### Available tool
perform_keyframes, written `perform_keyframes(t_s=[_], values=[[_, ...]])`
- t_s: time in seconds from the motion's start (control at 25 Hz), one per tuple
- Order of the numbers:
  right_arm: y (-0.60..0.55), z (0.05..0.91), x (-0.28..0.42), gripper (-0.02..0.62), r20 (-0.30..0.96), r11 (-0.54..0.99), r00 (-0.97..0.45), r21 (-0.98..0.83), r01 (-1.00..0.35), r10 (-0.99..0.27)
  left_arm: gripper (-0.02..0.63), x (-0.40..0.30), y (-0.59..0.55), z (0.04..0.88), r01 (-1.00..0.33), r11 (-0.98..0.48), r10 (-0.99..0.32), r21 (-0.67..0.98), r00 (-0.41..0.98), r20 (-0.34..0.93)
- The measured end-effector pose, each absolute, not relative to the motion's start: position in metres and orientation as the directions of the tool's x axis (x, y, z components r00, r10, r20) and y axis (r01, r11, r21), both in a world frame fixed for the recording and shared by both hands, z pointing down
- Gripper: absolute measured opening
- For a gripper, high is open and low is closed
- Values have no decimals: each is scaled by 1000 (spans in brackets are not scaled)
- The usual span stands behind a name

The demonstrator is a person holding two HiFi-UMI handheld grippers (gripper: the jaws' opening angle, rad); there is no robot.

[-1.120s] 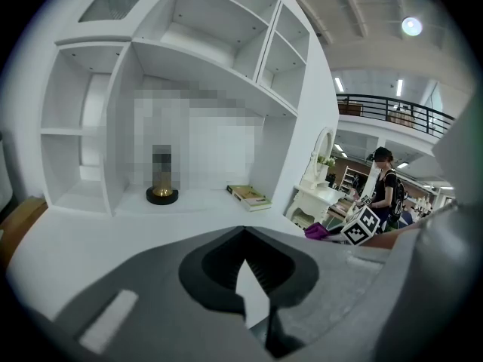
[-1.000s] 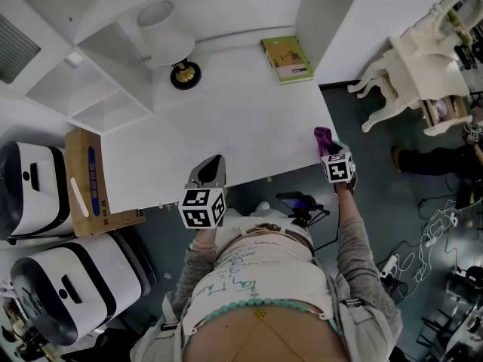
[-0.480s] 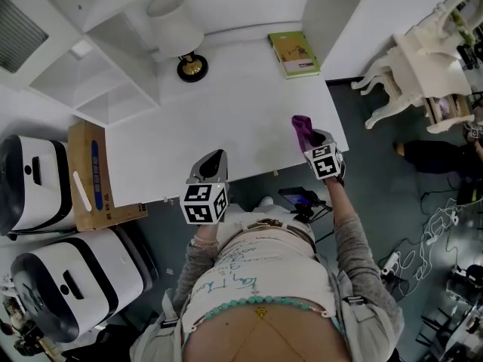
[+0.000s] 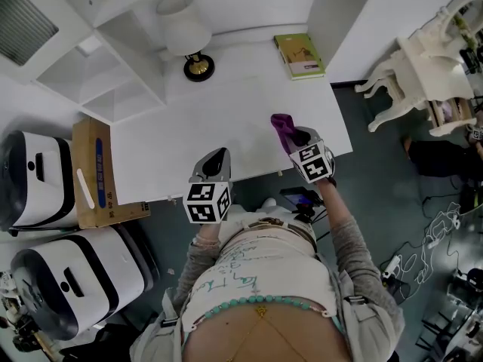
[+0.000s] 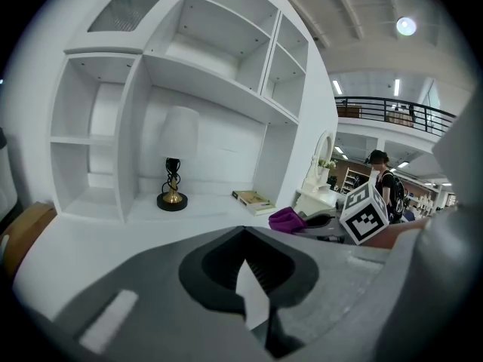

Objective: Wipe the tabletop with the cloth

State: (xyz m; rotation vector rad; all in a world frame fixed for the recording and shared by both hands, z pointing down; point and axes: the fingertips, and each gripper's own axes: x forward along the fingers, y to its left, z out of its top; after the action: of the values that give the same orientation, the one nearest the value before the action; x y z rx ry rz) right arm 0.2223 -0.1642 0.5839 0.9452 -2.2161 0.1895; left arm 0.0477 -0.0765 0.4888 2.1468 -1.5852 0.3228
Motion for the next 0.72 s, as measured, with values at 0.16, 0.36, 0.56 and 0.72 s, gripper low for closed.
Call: perform_keyframes(t_s=[0.16, 0.36, 0.56, 0.72], values=[[-156, 566, 198, 77, 636, 746, -526, 121, -655, -565, 2, 51, -78, 487, -946, -247, -841, 211, 317, 438], [-149, 544, 175, 77, 596, 766, -578, 102, -634, -558, 0, 55, -81, 485, -942, -264, -837, 206, 330, 436], [-140, 518, 153, 77, 563, 790, -623, 91, -607, -543, 0, 60, -86, 478, -944, -274, -845, 182, 327, 424], [-134, 495, 138, 77, 528, 802, -656, 85, -591, -539, 0, 63, -93, 468, -945, -285, -854, 162, 327, 404]])
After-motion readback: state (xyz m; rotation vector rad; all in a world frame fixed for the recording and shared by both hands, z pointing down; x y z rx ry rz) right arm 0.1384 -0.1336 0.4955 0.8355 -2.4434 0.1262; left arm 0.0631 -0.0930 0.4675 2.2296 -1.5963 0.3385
